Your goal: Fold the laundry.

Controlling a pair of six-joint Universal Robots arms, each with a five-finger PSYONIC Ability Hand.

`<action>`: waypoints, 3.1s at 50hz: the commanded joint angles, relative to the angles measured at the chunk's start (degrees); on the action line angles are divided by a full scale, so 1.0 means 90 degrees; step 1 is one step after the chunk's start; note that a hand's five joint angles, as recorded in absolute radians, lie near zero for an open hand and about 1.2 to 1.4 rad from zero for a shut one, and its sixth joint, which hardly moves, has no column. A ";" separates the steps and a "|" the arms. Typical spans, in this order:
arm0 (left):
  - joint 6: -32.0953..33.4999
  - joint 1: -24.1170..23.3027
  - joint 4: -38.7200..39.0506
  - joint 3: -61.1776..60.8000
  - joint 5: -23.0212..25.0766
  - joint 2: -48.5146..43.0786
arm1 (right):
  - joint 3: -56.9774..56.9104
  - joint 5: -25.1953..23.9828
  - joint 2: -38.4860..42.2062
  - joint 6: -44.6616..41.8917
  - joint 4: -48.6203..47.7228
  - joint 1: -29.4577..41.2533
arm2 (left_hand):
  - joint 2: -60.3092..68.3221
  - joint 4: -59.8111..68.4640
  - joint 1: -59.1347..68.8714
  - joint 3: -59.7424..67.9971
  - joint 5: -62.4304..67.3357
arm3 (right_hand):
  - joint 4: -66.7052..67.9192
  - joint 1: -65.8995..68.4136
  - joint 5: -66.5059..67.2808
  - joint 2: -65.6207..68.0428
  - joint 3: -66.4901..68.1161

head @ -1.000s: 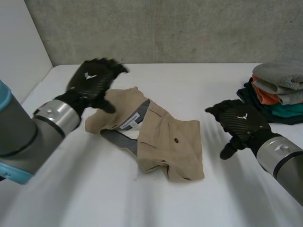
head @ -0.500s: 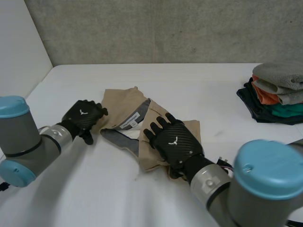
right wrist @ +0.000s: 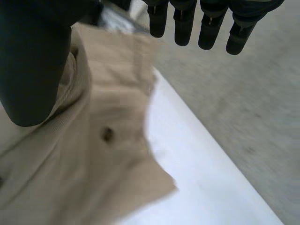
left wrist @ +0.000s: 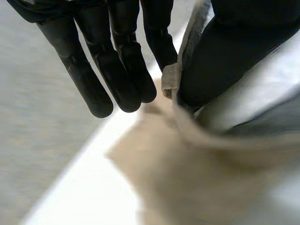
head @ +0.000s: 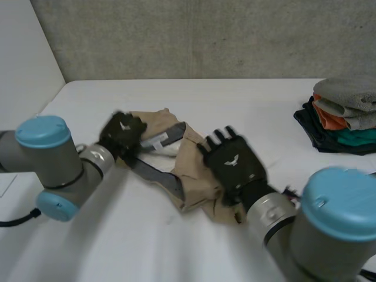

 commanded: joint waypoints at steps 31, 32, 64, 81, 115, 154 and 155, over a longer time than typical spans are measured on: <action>-0.2180 -0.3766 0.1114 0.2715 0.1203 -0.1025 | 0.0301 -0.0038 -0.1272 0.1114 0.0312 -0.3765 | -0.5182 -0.5208 -0.4725 -0.5156 -0.4990 | -0.0218 -0.0335 -0.0288 -0.0237 -0.0233; -0.2180 -0.3746 0.1164 0.2715 0.1183 -0.0996 | 0.0291 -0.0047 -0.1282 0.1084 0.0312 -0.3775 | -0.5298 -0.5324 -0.4840 -0.5271 -0.5106 | -0.0218 -0.0335 -0.0288 -0.0237 -0.0233; 0.0241 0.0580 -0.1482 0.0362 0.1114 -0.0029 | 0.0721 -0.2772 -0.1430 -0.0829 0.0879 -0.0310 | -0.5093 -0.5119 -0.4636 -0.5067 -0.4901 | -0.0218 -0.0335 -0.0288 -0.0237 -0.0233; 0.0378 -0.0299 -0.0721 0.0752 0.1085 -0.1034 | -0.0100 -0.0995 0.0515 -0.2246 -0.0088 0.1039 | -0.3061 -0.3087 -0.2604 -0.3035 -0.2869 | 0.5241 0.5125 0.5171 0.5222 0.5227; -0.0647 -0.0572 -0.1619 0.0643 -0.0174 0.1155 | -0.2002 0.0167 0.0434 -0.0382 0.1777 -0.1490 | 0.1296 0.1270 0.1754 0.1323 0.1488 | 0.7559 0.7443 0.7489 0.7540 0.7545; -0.1848 -0.2476 -0.0907 -0.1885 -0.1532 0.1350 | -0.2707 0.0812 0.1794 0.0391 0.1249 -0.1295 | -0.3131 -0.3157 -0.2673 -0.3104 -0.2939 | 0.7559 0.7443 0.7489 0.7540 0.7545; -0.1838 -0.2496 -0.0809 -0.1807 -0.1522 0.1116 | -0.2688 0.0812 0.1785 0.0391 0.1259 -0.1285 | -0.3149 -0.3175 -0.2692 -0.3123 -0.2957 | 0.7559 0.7443 0.7489 0.7540 0.7545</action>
